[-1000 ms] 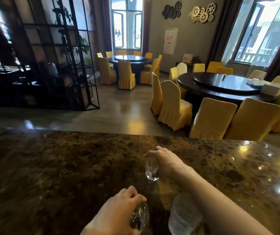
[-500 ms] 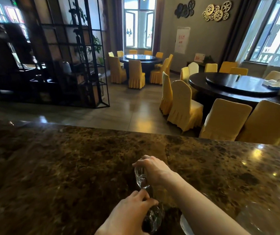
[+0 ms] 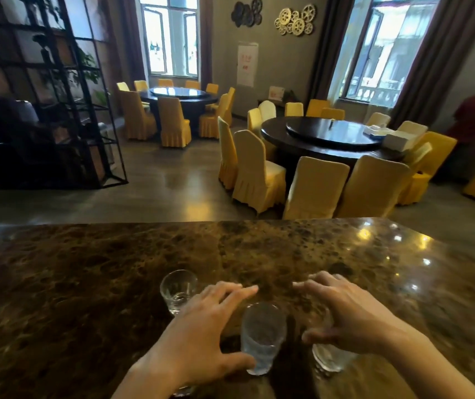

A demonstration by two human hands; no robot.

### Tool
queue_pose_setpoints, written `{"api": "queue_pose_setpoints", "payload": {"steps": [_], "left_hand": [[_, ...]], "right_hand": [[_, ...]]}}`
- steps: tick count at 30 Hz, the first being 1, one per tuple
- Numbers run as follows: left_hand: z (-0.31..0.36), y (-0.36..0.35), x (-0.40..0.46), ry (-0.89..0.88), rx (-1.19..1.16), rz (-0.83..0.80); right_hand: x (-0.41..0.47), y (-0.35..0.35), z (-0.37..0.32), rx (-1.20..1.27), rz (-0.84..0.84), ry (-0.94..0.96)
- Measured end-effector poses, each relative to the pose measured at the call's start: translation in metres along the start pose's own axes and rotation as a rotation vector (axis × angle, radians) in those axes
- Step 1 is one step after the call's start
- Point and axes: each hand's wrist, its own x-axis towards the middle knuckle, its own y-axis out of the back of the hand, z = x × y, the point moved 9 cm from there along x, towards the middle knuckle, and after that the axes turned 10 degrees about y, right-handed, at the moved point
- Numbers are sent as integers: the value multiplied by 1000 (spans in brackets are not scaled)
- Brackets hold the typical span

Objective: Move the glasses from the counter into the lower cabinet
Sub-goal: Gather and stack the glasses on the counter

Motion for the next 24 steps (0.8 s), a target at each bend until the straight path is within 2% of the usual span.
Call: {"api": "queue_pose_setpoints", "payload": {"steps": [4, 8, 16, 24], "left_hand": [[30, -28, 33, -65, 138, -119], [31, -47, 43, -88, 207, -153], [15, -38, 61, 5, 182, -110], [-21, -9, 111, 127, 178, 18]], "right_hand": [[-19, -23, 17, -69, -120, -30], [-24, -28, 26, -69, -11, -22], [-37, -17, 21, -65, 71, 17], [-22, -6, -46, 56, 119, 183]]}}
